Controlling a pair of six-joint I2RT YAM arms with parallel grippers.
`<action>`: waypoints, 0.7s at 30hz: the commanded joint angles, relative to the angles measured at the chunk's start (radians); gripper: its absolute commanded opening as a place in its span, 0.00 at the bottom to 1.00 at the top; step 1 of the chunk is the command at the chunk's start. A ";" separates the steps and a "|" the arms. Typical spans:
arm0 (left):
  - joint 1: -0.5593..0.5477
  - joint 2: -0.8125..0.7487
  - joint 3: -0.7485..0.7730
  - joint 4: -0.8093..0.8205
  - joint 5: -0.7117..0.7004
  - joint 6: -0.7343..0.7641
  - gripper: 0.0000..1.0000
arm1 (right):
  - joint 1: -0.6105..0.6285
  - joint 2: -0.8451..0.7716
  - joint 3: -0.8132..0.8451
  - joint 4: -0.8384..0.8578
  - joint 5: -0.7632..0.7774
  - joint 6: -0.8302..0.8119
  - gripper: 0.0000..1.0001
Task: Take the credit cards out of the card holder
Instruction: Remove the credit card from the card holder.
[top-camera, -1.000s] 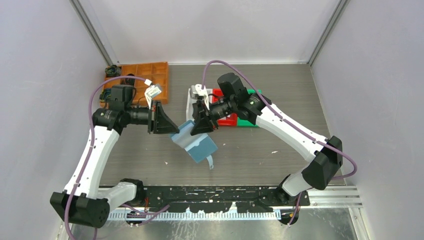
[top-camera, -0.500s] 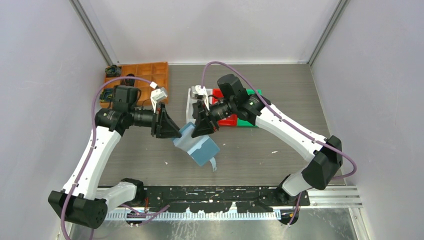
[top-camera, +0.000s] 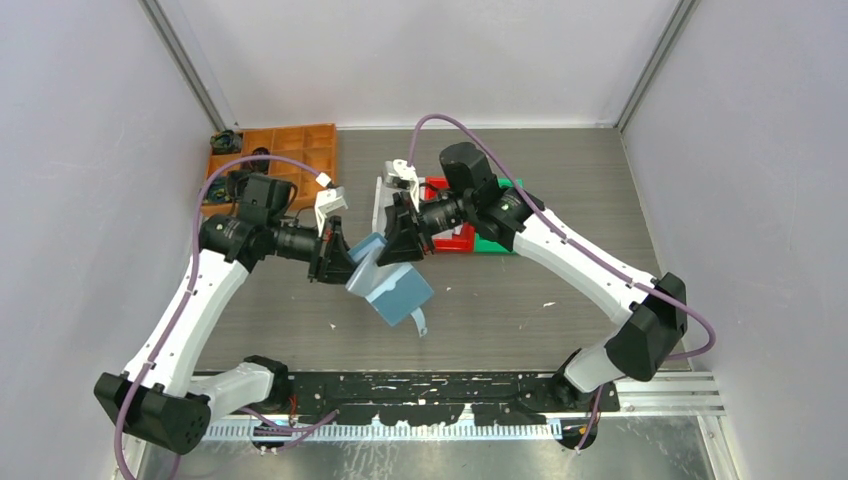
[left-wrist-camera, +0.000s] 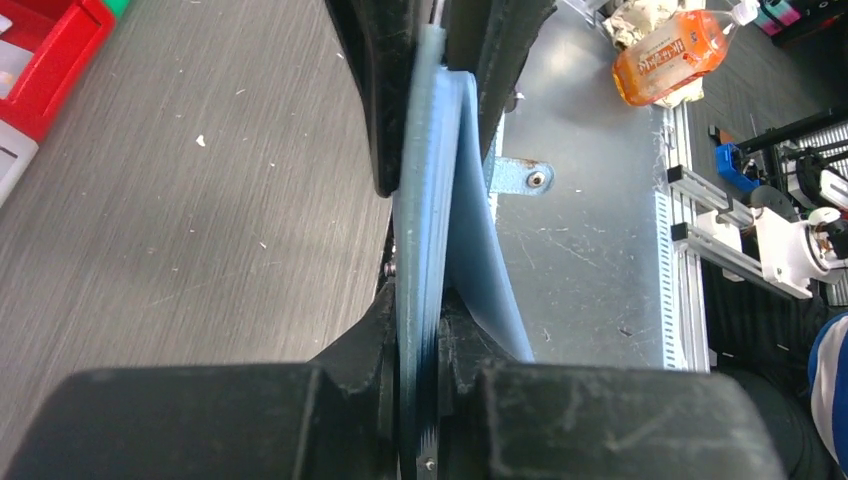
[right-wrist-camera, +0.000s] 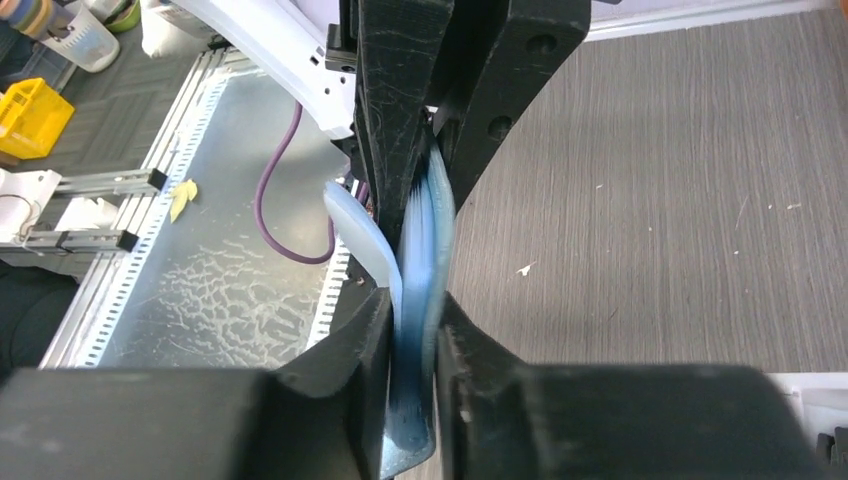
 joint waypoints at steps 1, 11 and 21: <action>-0.001 0.008 0.072 -0.066 0.003 0.018 0.00 | 0.005 -0.076 -0.010 0.121 -0.029 -0.024 0.43; -0.002 -0.007 0.123 -0.122 -0.253 0.173 0.00 | -0.046 -0.180 -0.112 0.477 0.172 0.274 1.00; -0.008 0.015 0.266 -0.210 -0.221 0.198 0.00 | -0.010 -0.087 -0.036 0.334 0.250 0.333 1.00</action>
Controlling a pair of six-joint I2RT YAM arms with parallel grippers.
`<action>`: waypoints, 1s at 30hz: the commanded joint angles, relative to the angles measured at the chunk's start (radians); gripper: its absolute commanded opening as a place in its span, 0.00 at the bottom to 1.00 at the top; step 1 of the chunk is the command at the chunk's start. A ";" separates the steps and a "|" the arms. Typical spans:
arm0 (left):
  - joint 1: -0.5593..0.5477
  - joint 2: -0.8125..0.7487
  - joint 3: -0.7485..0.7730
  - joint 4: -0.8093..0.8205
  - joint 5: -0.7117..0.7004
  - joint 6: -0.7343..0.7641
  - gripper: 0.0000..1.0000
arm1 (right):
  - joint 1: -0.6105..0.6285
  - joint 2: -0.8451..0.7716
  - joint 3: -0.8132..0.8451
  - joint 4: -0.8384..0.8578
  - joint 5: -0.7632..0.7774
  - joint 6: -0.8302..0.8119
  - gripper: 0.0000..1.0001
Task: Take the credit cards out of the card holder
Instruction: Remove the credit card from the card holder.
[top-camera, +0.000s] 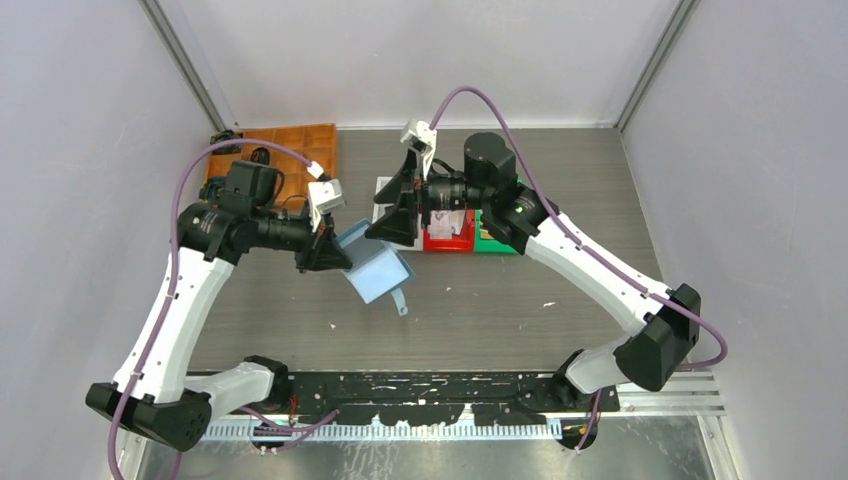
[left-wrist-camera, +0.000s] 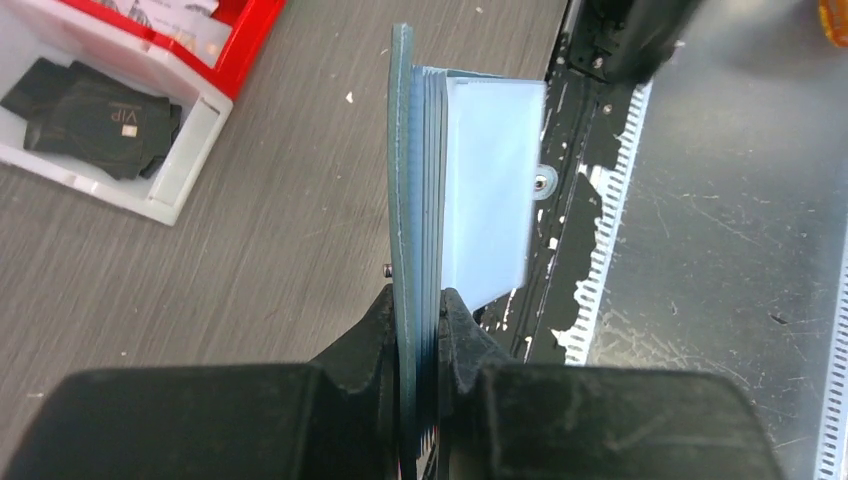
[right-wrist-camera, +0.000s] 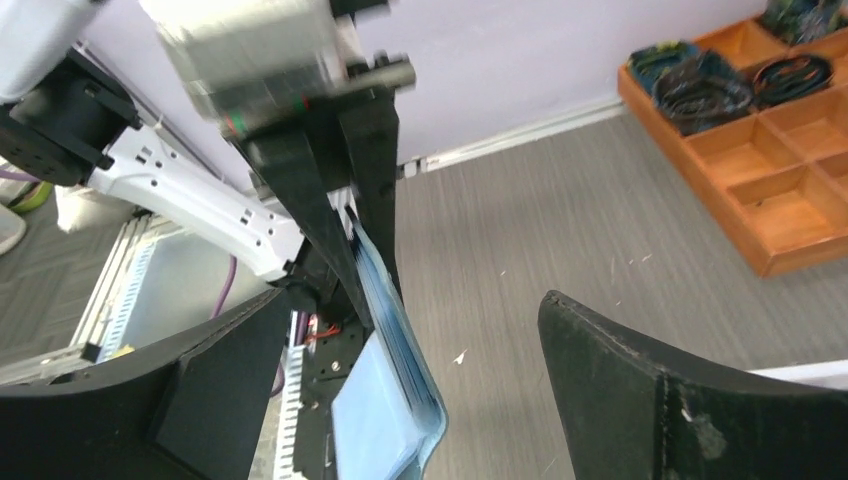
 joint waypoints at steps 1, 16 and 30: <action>-0.005 0.001 0.077 -0.048 0.107 0.006 0.00 | 0.020 -0.029 -0.047 0.056 -0.020 0.047 0.99; -0.006 -0.002 0.119 -0.054 0.346 -0.202 0.35 | 0.019 -0.084 -0.170 0.306 -0.225 0.243 0.01; 0.059 0.012 0.138 0.050 0.490 -0.359 0.49 | 0.020 -0.156 -0.172 0.184 -0.280 0.098 0.01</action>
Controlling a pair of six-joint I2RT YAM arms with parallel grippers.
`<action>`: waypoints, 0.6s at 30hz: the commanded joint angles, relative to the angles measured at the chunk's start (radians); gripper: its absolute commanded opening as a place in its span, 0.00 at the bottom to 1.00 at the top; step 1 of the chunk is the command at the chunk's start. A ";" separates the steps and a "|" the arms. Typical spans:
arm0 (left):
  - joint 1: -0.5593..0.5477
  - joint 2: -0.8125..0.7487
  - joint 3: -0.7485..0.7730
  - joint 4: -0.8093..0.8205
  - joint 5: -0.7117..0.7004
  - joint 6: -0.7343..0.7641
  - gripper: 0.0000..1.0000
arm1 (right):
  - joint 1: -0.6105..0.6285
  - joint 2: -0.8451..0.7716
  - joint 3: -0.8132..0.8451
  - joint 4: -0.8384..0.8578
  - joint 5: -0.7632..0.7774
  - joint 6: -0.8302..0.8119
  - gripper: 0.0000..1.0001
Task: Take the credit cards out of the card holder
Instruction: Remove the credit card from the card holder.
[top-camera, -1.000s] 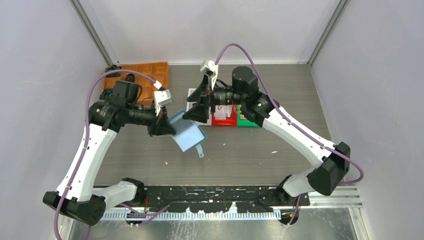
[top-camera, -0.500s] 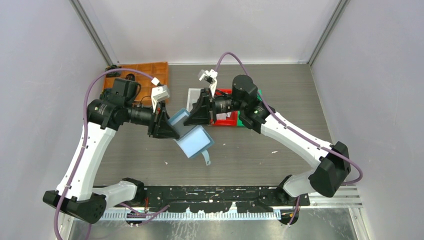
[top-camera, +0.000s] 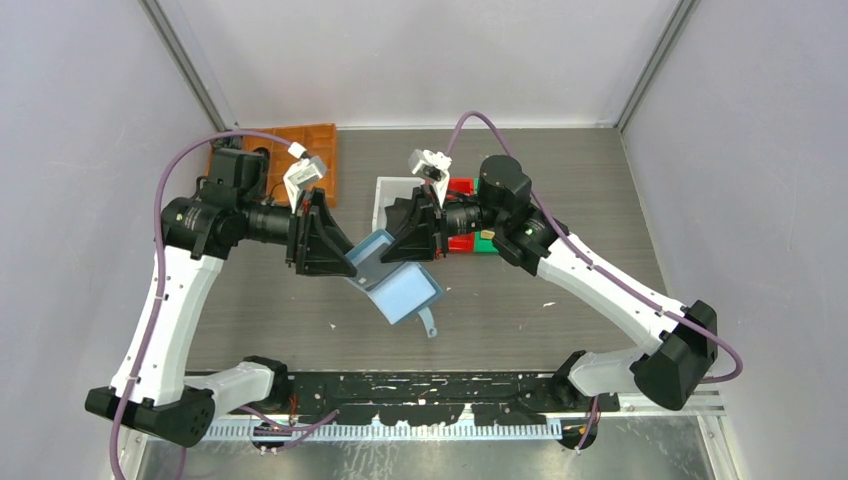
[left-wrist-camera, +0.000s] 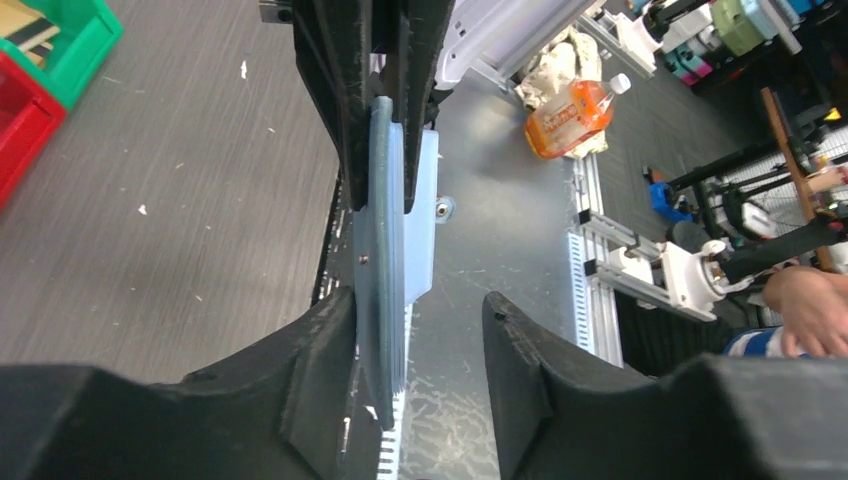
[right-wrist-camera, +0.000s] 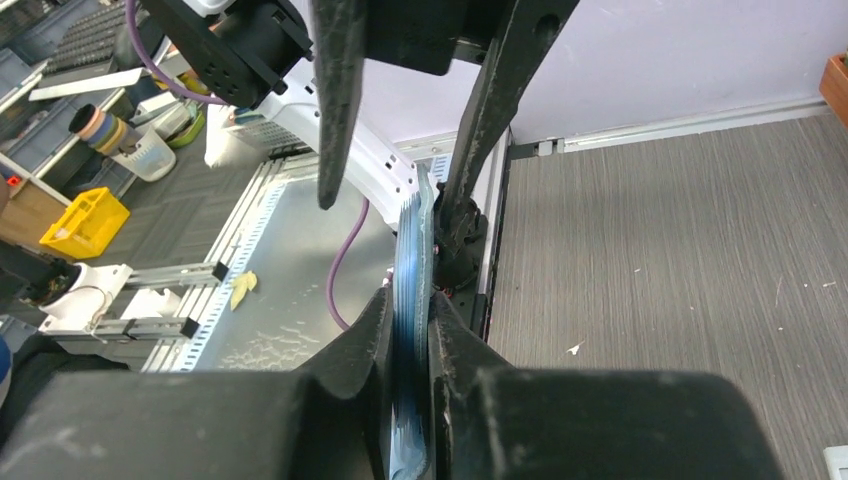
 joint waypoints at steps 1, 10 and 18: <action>0.031 -0.004 -0.010 0.111 0.093 -0.106 0.46 | -0.001 -0.042 0.025 0.021 -0.044 -0.034 0.01; 0.045 -0.032 -0.085 0.223 0.031 -0.172 0.24 | 0.003 -0.038 0.041 0.023 -0.057 -0.043 0.01; 0.034 -0.038 -0.084 0.089 0.016 -0.025 0.42 | 0.011 -0.012 0.074 0.024 -0.065 -0.042 0.01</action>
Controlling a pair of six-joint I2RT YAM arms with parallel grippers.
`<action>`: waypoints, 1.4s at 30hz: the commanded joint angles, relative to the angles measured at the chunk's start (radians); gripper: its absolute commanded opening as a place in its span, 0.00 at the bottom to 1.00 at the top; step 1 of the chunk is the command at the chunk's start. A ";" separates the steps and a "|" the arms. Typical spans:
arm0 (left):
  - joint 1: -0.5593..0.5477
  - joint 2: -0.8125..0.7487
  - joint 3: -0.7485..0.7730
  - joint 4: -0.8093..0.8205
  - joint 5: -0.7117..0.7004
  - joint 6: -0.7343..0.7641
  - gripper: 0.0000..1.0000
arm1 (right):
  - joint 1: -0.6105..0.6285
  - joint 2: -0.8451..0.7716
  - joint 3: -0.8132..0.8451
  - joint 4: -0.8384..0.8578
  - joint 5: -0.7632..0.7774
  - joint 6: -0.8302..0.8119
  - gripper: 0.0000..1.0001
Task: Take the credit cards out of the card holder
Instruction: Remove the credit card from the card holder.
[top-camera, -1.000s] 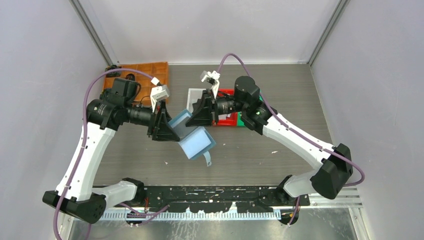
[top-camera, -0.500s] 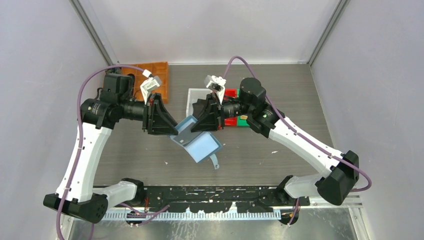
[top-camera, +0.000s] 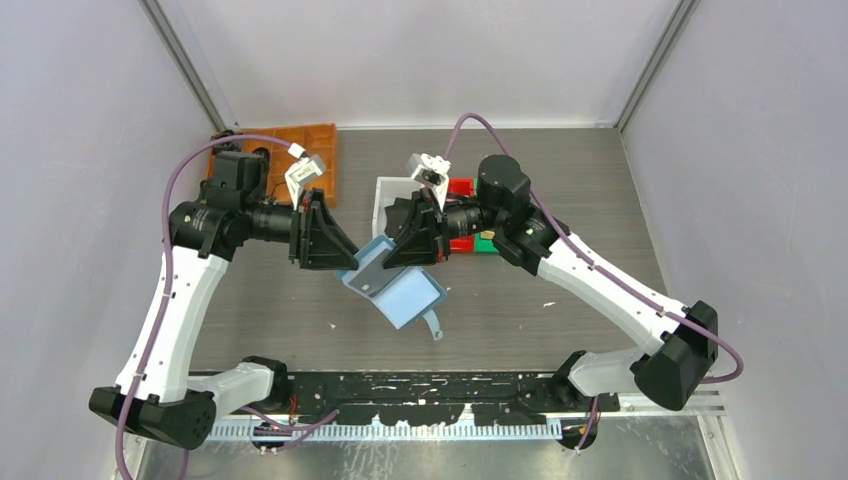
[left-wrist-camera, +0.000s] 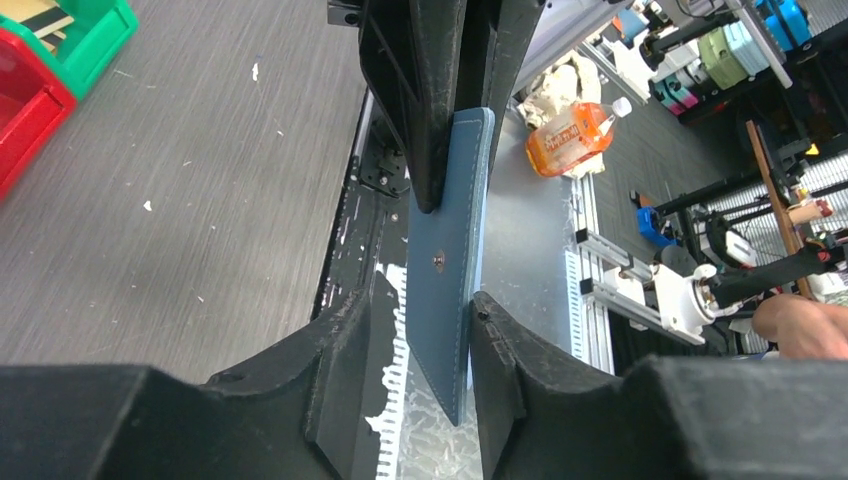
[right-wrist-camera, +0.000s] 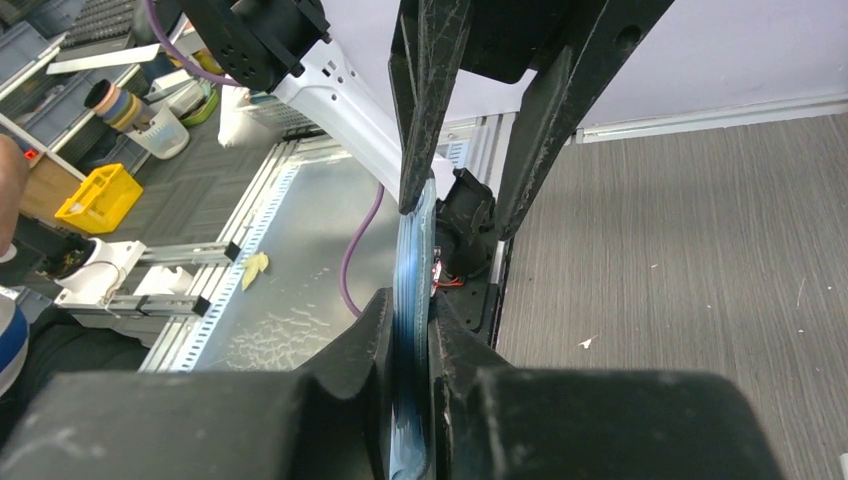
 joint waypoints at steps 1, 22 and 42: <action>-0.005 -0.024 0.017 -0.073 -0.009 0.100 0.43 | 0.008 -0.007 0.067 0.061 -0.016 -0.009 0.01; -0.035 -0.047 0.010 -0.013 -0.248 0.095 0.00 | 0.059 0.023 0.084 0.086 -0.025 0.012 0.50; -0.033 -0.010 0.190 -0.131 -0.253 0.194 0.00 | 0.024 -0.008 0.072 -0.014 0.132 -0.020 0.54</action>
